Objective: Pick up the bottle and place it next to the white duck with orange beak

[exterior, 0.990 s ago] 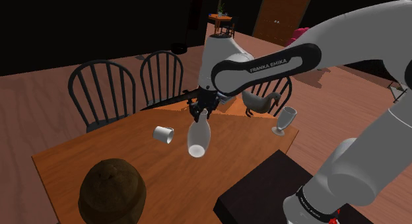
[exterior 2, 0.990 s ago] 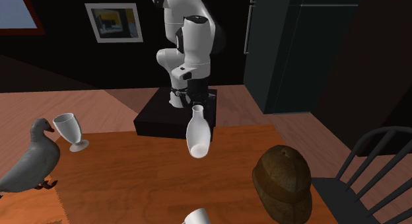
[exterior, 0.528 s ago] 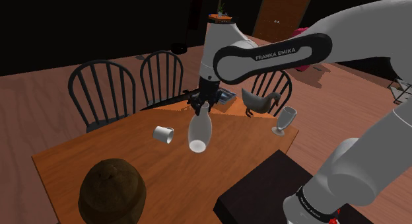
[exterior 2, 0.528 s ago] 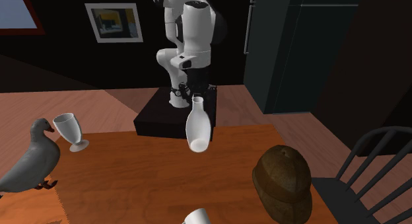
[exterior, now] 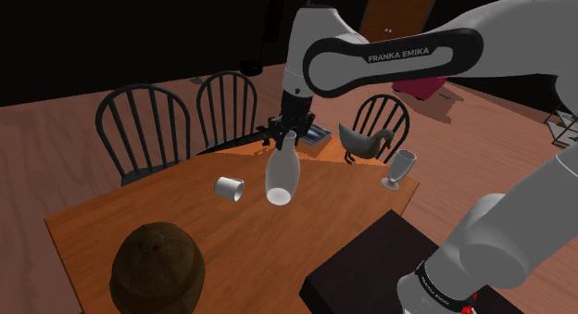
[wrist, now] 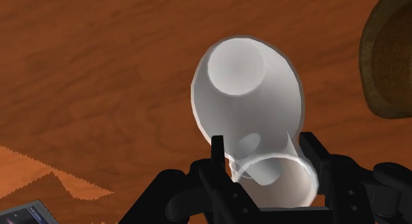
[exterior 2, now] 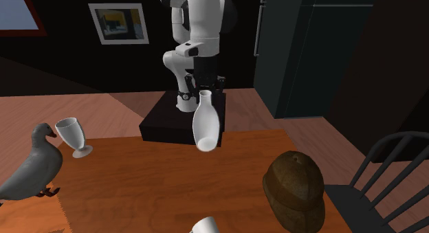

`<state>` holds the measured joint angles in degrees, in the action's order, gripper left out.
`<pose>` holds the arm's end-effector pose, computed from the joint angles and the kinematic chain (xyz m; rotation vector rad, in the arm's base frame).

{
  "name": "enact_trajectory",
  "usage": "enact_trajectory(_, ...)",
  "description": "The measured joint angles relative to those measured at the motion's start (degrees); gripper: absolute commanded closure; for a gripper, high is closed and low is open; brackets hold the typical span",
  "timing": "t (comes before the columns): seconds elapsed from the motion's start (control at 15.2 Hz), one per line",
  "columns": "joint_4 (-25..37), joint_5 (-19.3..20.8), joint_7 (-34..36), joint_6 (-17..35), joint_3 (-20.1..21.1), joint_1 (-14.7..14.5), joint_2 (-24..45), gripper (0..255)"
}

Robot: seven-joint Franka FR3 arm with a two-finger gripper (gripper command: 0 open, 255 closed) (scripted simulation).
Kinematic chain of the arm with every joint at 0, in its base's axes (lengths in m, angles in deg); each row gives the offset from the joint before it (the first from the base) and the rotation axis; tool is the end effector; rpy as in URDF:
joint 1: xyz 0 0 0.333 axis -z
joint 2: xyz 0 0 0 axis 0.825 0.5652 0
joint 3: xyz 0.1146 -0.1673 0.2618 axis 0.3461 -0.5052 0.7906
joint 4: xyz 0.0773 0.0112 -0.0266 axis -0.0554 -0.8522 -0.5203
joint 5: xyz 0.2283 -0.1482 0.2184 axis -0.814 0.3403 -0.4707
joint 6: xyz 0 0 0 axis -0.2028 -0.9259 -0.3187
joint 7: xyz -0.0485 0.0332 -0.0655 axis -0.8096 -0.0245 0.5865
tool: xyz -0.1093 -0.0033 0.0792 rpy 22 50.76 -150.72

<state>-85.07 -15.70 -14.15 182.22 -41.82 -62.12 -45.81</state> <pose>0.4368 0.1911 0.4926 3.1324 -0.0966 0.0813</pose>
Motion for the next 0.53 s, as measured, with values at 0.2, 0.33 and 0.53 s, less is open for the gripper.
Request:
enact_trajectory(0.2, 1.5, -0.2, -0.1, -2.2, -0.1, 0.0, -0.7, 255)
enact_trajectory(0.33, 3.3, -0.1, -0.2, -3.8, -0.1, 0.1, -0.5, 255)
enact_trajectory(0.53, 4.9, -0.3, -0.3, -6.0, -0.2, 0.0, -1.1, 255)
